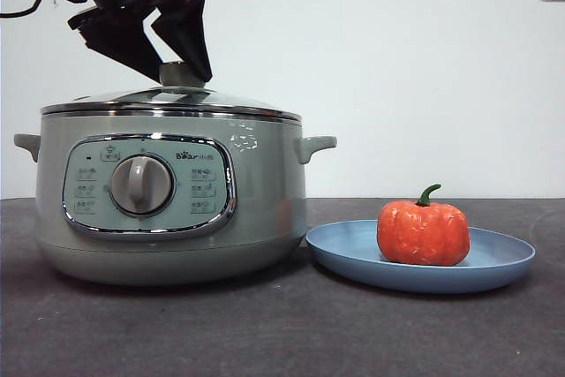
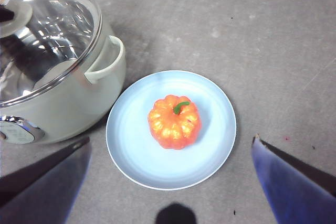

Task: Take the pumpkin out from the steamer,put the pumpkin in the blue plate,close the lid

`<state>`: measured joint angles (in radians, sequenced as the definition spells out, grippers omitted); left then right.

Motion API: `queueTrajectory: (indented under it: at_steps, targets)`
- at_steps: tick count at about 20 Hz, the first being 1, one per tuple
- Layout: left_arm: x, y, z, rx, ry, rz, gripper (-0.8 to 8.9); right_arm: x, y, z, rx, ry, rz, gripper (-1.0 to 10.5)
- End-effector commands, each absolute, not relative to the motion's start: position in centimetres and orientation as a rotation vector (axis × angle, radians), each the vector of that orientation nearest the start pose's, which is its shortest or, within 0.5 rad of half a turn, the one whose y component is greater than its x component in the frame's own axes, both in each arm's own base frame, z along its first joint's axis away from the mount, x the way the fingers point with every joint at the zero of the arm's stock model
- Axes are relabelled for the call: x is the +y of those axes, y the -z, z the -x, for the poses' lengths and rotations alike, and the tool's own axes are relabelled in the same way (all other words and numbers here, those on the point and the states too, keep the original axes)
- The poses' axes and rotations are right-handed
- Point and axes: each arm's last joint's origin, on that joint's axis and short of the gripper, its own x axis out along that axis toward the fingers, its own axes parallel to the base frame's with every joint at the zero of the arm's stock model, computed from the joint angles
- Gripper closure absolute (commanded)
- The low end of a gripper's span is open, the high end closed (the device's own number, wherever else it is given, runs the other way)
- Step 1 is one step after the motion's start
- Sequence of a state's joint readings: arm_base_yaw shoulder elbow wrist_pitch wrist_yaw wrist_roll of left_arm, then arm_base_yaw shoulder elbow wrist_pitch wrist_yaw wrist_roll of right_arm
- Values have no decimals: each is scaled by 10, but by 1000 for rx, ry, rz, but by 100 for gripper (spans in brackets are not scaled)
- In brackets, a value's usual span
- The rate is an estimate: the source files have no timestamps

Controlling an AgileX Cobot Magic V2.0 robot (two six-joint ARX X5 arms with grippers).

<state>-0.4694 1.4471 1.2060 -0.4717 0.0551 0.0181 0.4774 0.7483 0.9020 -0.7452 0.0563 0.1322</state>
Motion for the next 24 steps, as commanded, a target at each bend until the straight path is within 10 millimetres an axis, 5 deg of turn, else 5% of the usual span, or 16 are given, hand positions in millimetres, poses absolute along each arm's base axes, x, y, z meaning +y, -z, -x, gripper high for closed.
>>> queueTrajectory:
  at_steps: [1,6,9,11,14,20,24]
  targets:
    - [-142,-302,-275,709,523,-167,377,63,-324,-125,604,-366,24,443]
    - [-129,-335,-242,655,555,-128,427,61,-326,-122,585,-368,18,452]
    - [-114,-355,-209,643,574,-127,840,58,-330,-115,553,-372,13,724]
    - [-103,-367,-189,621,574,-124,821,54,-333,-109,517,-376,18,924]
    - [-88,-380,-160,537,574,-109,821,46,-337,-97,443,-304,30,963]
    - [-59,-333,-107,367,472,-74,821,39,-312,-86,351,-295,10,963]
    - [-51,-317,-93,304,466,-29,821,42,-300,-90,378,-287,-11,963]
